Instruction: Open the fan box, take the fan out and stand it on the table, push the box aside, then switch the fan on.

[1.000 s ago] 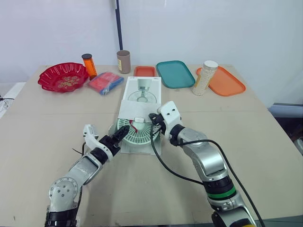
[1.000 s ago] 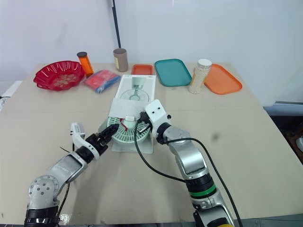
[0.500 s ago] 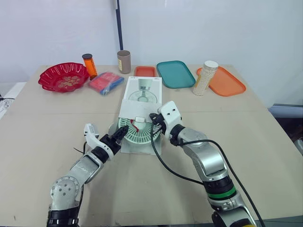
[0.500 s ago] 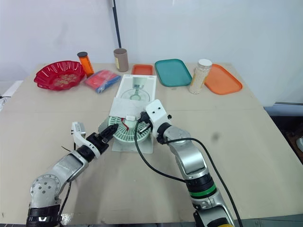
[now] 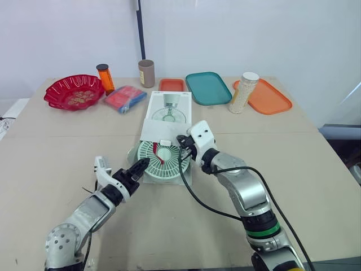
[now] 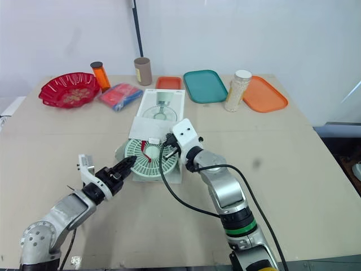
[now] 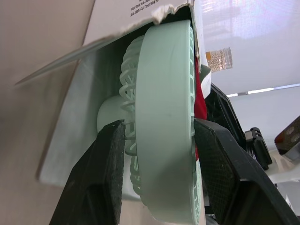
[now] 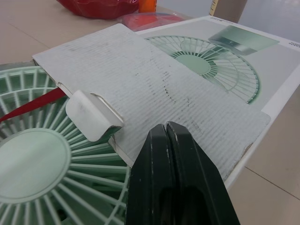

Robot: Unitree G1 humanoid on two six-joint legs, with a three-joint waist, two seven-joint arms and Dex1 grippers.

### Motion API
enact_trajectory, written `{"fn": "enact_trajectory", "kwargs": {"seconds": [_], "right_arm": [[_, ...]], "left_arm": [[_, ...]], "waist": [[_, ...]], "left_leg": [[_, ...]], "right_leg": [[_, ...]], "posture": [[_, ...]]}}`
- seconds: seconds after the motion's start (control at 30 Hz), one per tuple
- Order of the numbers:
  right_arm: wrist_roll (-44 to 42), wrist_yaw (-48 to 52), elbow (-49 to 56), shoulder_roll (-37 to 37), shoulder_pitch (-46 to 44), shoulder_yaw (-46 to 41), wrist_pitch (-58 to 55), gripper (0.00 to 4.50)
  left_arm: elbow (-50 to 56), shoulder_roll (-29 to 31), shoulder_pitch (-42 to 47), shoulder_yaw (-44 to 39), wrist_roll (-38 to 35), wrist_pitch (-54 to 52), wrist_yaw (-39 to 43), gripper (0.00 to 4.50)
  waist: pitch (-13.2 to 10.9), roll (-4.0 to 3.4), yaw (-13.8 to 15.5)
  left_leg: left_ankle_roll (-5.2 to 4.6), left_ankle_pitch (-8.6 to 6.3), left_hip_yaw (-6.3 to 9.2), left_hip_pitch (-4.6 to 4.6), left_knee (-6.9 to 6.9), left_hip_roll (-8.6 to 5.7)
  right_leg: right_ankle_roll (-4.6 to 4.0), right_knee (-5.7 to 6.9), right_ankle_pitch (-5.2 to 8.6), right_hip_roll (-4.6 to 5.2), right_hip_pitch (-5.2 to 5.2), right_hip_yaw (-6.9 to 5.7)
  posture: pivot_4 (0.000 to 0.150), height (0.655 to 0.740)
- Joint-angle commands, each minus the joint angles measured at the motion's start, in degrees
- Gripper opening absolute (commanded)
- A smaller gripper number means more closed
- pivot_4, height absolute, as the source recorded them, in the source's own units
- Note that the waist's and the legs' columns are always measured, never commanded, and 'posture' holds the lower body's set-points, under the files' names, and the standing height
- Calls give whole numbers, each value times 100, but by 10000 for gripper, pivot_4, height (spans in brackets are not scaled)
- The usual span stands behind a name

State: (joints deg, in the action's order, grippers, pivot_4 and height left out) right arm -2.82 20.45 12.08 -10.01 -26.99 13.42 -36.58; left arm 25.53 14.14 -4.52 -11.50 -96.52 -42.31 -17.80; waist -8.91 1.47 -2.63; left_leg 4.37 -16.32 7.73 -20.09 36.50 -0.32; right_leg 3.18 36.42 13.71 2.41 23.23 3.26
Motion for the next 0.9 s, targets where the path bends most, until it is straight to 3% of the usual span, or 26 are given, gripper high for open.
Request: {"fn": "enact_trajectory", "kwargs": {"seconds": [0.03, 0.9], "right_arm": [[22, -37, -150, 50, 125, 90, -237, 0], [91, -179, 153, 130, -213, 95, -721, 0]], "left_arm": [[358, 160, -241, -91, -223, 124, -90, 18193], [1002, 1089, -1831, -176, -1034, 528, 110, 18193]], "waist": [[0, 0, -6], [-5, -8, -4]], "left_leg": [[0, 0, 0, 0, 0, 1], [-3, -2, -7, 2, -4, 5]], "right_leg": [[0, 0, 0, -1, 0, 0], [-8, -1, 7, -1, 4, -1]], "posture": [[1500, 7400], [1500, 7400]]}}
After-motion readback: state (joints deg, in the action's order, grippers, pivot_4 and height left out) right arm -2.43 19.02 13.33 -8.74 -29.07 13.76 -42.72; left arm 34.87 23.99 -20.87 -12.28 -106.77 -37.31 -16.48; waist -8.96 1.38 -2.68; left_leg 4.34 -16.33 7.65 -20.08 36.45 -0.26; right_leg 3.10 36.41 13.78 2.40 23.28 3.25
